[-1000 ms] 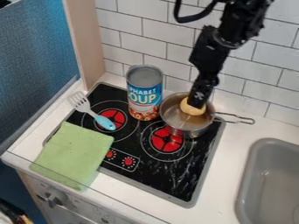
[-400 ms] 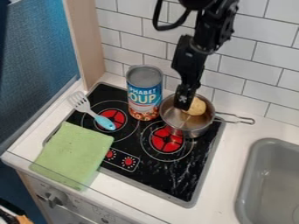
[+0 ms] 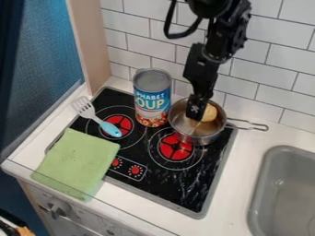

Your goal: Put the object out of the pan

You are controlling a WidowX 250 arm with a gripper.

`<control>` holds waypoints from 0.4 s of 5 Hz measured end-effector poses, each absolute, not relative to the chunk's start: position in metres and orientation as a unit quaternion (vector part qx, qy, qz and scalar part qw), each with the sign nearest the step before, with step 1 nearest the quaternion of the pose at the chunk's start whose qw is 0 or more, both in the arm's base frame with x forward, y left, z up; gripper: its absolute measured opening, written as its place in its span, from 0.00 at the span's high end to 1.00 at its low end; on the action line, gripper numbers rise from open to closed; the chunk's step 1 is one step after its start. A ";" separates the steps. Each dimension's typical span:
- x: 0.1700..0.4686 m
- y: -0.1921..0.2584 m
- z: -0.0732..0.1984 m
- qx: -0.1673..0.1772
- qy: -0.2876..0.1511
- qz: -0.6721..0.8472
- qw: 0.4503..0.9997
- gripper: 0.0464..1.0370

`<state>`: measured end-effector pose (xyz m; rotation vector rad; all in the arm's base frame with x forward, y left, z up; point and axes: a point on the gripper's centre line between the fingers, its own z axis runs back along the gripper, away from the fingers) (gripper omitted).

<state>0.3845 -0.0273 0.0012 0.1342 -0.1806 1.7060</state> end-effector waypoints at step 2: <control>0.390 -0.027 -0.007 0.060 -0.100 0.754 0.646 0.04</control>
